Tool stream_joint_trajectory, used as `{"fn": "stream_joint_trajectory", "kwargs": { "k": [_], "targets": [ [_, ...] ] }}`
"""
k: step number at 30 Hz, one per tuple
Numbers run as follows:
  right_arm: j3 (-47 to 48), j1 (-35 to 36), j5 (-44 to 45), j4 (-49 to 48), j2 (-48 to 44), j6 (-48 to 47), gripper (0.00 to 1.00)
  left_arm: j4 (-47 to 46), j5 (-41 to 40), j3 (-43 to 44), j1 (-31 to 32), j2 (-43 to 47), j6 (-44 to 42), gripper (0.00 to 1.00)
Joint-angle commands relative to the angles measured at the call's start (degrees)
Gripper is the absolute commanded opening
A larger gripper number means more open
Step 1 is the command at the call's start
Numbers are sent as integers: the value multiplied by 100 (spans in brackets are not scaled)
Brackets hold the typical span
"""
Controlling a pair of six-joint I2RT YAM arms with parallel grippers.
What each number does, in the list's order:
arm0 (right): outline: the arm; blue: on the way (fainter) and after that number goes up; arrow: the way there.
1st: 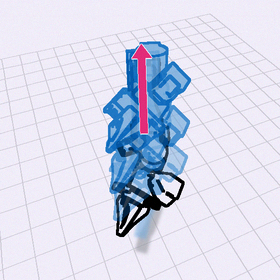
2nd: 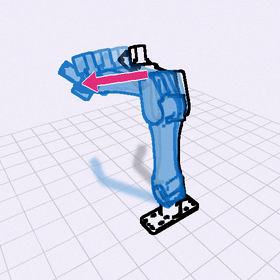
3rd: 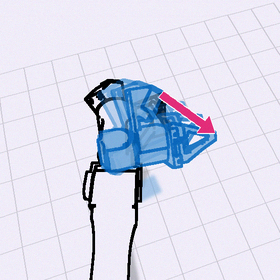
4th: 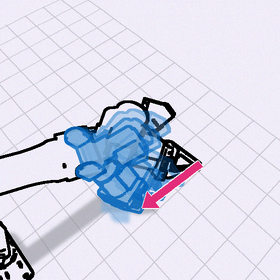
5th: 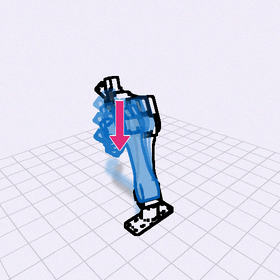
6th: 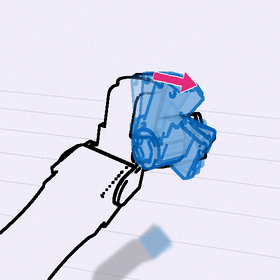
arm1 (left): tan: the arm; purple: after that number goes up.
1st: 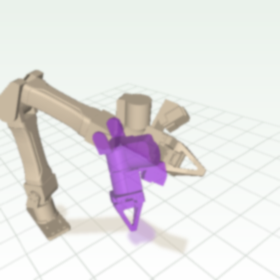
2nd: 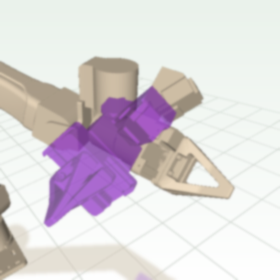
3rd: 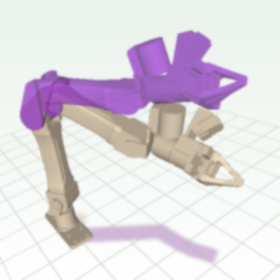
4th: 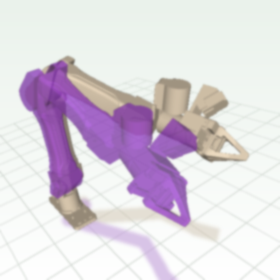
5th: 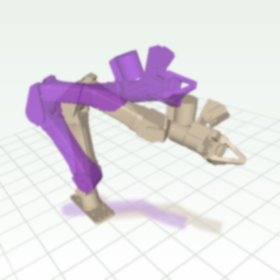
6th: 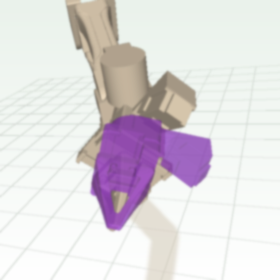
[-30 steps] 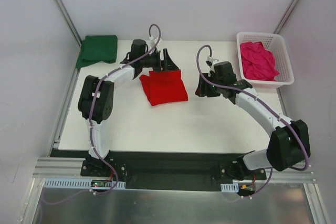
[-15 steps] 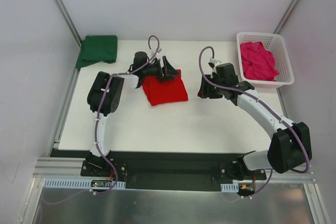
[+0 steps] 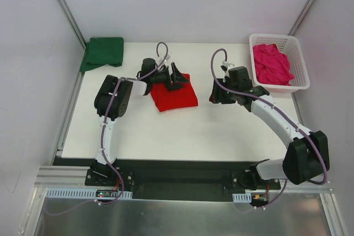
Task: Fold and stack the t-shirts
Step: Put the neatly folded tshirt into the corner of the board with the left arm
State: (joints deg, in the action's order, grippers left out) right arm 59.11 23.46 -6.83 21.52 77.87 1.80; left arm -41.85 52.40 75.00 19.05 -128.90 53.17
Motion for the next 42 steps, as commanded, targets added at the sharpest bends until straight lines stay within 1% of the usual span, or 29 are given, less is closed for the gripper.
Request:
{"fn": "stream_joint_trajectory", "kwargs": {
  "k": [1, 3, 4, 7, 9, 11, 13, 16, 18, 19, 21, 23, 24, 25, 28, 29, 30, 31, 32, 33, 34, 35, 39, 40, 41, 42],
  "targets": [
    [-110, -35, -20, -16, -245, -49, 54, 683, 147, 742, -15, 715, -219, 86],
    [-145, -35, -55, -60, -237, -31, 54, 1071, 95, 945, -24, 918, -498, 94],
    [-180, -35, -64, -86, -237, -14, 54, 1560, 51, 1068, -24, 1128, -613, 99],
    [-225, -26, -125, -148, -210, 31, 54, 2423, -255, 1026, -85, 1515, -1097, 99],
    [-251, -26, -161, -209, -193, 31, 55, 2322, -257, 745, -216, 1709, -1098, 99],
    [-251, -26, -196, -236, -149, 39, 55, 2120, -81, 306, -305, 1956, -1011, 99],
    [-242, -35, -213, -236, -105, 31, 54, 2066, -151, -184, -428, 2377, -1027, 99],
    [-216, -26, -222, -236, -52, 4, 54, 2338, -396, -749, -735, 3062, -1107, 99],
    [-207, -26, -248, -253, -17, 4, 55, 2707, -520, -1038, -946, 3562, -1054, 99],
    [-207, -26, -257, -253, 0, 22, 55, 2795, -564, -1110, -1199, 3713, -1028, 99],
    [-190, -35, -318, -288, 53, 30, 55, 2962, -529, -1312, -1455, 4099, -844, 99],
    [-181, -26, -345, -324, 88, 48, 54, 3015, -320, -1409, -1816, 4354, -703, 99],
    [-163, -35, -380, -341, 123, 66, 55, 3016, -257, -1488, -1869, 4417, -659, 99],
    [-154, -35, -398, -350, 141, 74, 54, 2989, -187, -1523, -2105, 4478, -571, 99],
    [-128, -26, -424, -385, 185, 110, 55, 2954, 24, -1585, -2265, 4558, -518, 99],
    [-119, -26, -442, -377, 194, 110, 55, 2954, 103, -1585, -2343, 4480, -483, 90],
    [-102, -26, -451, -376, 203, 118, 55, 2963, 260, -1585, -2388, 4401, -439, 88],
    [-93, -17, -459, -376, 211, 127, 55, 2954, 384, -1585, -2414, 4313, -343, 88],
    [-93, -26, -451, -376, 203, 136, 55, 2954, 463, -1585, -2423, 4129, -307, 85],
    [-84, -17, -459, -376, 211, 136, 55, 2954, 638, -1585, -2423, 4040, -333, 85],
    [-84, -17, -451, -350, 203, 127, 55, 2954, 648, -1611, -2415, 3987, -420, 85],
    [-84, -17, -442, -333, 203, 136, 55, 2954, 596, -1759, -2423, 3996, -456, 85],
    [-84, -17, -398, -297, 194, 110, 55, 3059, -238, -2235, -2397, 4294, -974, 86],
    [-84, -26, -389, -289, 194, 101, 55, 3234, -709, -2244, -2380, 4321, -1288, 86],
    [-75, -17, -389, -280, 203, 110, 55, 3566, -862, -2236, -2371, 4303, -1430, 86],
    [-75, -17, -389, -280, 211, 110, 55, 3656, -942, -2253, -2362, 4268, -1528, 87]
  ]
}}
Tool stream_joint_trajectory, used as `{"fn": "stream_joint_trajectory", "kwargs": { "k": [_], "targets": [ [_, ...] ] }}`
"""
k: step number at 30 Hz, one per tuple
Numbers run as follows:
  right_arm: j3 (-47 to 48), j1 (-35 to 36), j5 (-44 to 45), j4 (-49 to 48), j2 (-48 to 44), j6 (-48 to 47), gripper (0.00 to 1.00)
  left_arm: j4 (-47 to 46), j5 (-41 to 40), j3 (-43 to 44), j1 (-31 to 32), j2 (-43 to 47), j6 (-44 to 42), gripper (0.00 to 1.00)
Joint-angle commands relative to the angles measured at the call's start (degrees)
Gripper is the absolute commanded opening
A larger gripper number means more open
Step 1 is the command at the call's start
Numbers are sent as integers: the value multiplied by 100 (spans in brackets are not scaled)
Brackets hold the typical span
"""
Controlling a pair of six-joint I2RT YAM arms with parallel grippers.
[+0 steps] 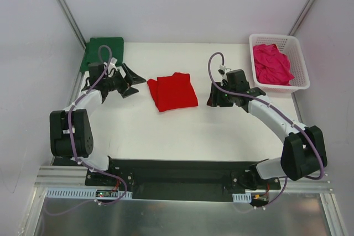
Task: Fold and stack the t-shirts
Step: Put the neatly folded tshirt into the corner of the board with the left arm
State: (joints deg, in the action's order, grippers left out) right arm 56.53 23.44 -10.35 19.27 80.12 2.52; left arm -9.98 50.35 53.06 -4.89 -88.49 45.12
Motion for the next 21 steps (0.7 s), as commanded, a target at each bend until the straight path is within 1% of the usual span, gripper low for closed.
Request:
{"fn": "stream_joint_trajectory", "kwargs": {
  "k": [1, 3, 4, 5, 6, 7, 8, 11, 14, 16, 21],
  "targets": [
    [191, -24, -46, -55, -5, 38, 55, 584, -1059, -67, 49, 201, -785, 87],
    [218, -6, -55, -55, 39, 38, 55, 637, -1237, -129, 84, 174, -786, 86],
    [226, -6, -55, -63, 48, 46, 55, 698, -1421, -129, 223, 200, -951, 85],
    [227, -15, -81, -72, 65, 38, 55, 829, -2075, -51, 329, 244, -1092, 84],
    [235, -6, -81, -81, 65, 55, 55, 1144, -2403, -6, 435, 253, -1224, 83],
    [235, -15, -90, -90, 83, 46, 55, 1225, -2659, 20, 688, 244, -1373, 82],
    [235, -15, -81, -90, 83, 55, 55, 1278, -2992, 99, 795, 166, -1409, 82],
    [244, -15, -90, -81, 92, 38, 55, 1288, -3459, 231, 1252, -132, -1410, 82],
    [262, -6, -55, -28, 74, -6, 55, 1262, -3707, 433, 1647, -528, -1410, 82],
    [262, -15, -37, -2, 31, -24, 55, 1174, -3883, 512, 1771, -782, -1392, 82],
    [271, -15, -11, 51, 4, -59, 55, 1068, -4059, 644, 1807, -1065, -1445, 82]
  ]
}}
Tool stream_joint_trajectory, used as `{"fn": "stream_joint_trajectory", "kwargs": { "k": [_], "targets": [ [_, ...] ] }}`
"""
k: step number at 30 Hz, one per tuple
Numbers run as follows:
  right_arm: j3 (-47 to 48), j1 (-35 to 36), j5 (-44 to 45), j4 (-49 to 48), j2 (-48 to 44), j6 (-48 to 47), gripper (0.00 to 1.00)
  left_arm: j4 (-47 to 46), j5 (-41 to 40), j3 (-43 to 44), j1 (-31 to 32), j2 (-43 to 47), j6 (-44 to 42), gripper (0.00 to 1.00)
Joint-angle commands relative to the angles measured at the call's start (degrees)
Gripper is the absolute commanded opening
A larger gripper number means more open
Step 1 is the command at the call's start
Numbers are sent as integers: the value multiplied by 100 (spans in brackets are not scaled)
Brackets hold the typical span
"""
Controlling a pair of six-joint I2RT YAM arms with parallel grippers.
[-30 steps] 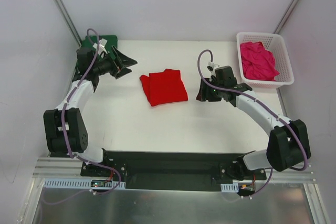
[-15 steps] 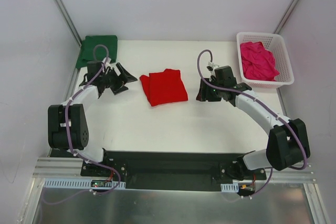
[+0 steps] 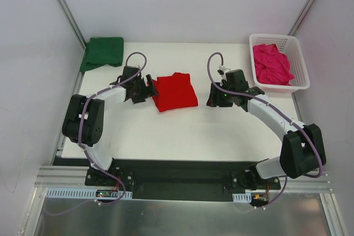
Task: Fold and stack the t-shirts
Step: Put the neatly folded tshirt into the corner of the board with the left arm
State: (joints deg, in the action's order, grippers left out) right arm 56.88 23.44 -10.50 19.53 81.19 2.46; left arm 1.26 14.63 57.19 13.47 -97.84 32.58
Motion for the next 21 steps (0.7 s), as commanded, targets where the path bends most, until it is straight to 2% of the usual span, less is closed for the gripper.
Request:
{"fn": "stream_joint_trajectory", "kwargs": {
  "k": [1, 4, 6, 12, 21],
  "targets": [
    [236, -24, 4, 25, -103, -44, 55, -64, -540, 240, -20, -199, -225, 82],
    [271, -24, -22, 25, -51, -53, 55, -108, -541, 275, -29, -410, -322, 83],
    [323, -24, -57, 42, 11, -79, 55, -476, -418, 275, -55, -525, -322, 84],
    [464, -41, -75, 130, 108, -131, 55, -1872, 917, -6, -371, -947, 160, 82],
    [631, -59, -162, 148, 467, -175, 55, -2525, 1673, -428, -644, -1211, 416, 82]
  ]
}}
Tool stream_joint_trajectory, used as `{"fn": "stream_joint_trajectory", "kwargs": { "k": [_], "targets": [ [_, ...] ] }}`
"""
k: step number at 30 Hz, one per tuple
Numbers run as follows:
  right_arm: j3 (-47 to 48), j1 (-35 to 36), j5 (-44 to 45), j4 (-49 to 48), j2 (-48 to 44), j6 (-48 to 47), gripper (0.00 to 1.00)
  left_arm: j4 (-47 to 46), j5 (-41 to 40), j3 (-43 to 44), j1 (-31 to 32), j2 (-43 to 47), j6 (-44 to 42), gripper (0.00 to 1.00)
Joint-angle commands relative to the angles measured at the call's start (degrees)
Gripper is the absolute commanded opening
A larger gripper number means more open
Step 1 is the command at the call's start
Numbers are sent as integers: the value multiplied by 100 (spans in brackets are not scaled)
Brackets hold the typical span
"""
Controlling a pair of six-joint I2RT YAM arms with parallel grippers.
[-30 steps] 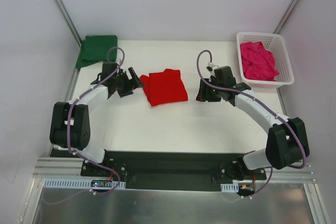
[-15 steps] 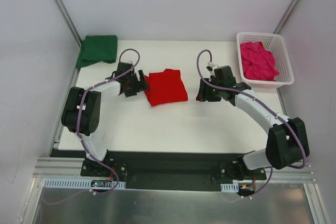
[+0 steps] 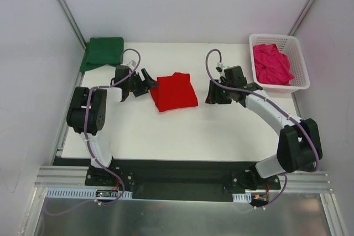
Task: Fold and stack the t-shirts
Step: Put the neatly folded tshirt into the corner of the board with the left arm
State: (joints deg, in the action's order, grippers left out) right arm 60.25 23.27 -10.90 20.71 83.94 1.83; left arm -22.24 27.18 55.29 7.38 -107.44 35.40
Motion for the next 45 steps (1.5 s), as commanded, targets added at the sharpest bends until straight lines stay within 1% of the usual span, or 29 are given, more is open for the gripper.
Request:
{"fn": "stream_joint_trajectory", "kwargs": {
  "k": [1, 5, 7, 8, 9, 10, 12, 14, 18, 19, 26, 35, 45],
  "targets": [
    [329, -59, -141, 12, 236, -147, 55, -236, 498, -255, -35, -312, 178, 82],
    [636, -182, -62, 91, 797, -139, 54, -719, 832, -378, -35, -418, 424, 81],
    [803, -200, 113, 126, 1027, -139, 52, -869, 1086, -413, -35, -479, 538, 81],
    [891, -200, 392, 187, 1132, -304, 50, -1087, 1175, -440, -35, -497, 591, 81],
    [1110, -200, 552, 214, 1403, -314, 41, -1177, 1245, -457, -35, -532, 696, 81],
    [1225, -235, 667, 258, 1536, -314, 36, -1256, 1324, -484, -35, -550, 740, 81],
    [1593, -261, 790, 363, 1939, -349, 26, -1475, 1465, -510, -35, -559, 863, 81],
    [1823, -261, 896, 416, 2195, -393, 21, -1555, 1553, -563, -26, -559, 916, 81],
    [2376, -261, 1028, 592, 2811, -551, 1, -1643, 1606, -581, -35, -559, 943, 81],
    [2517, -253, 1037, 618, 3012, -578, 1, -1669, 1632, -572, -26, -568, 960, 81],
    [2755, -261, 1019, 627, 3505, -683, 2, -1722, 1668, -572, -26, -585, 1004, 80],
    [2984, -182, 721, 619, 3822, -806, 2, -1880, 1677, -580, 1, -682, 1092, 79],
    [3599, 46, 237, 759, 4227, -894, 2, -2004, 1677, -580, 45, -779, 1127, 79]
  ]
}}
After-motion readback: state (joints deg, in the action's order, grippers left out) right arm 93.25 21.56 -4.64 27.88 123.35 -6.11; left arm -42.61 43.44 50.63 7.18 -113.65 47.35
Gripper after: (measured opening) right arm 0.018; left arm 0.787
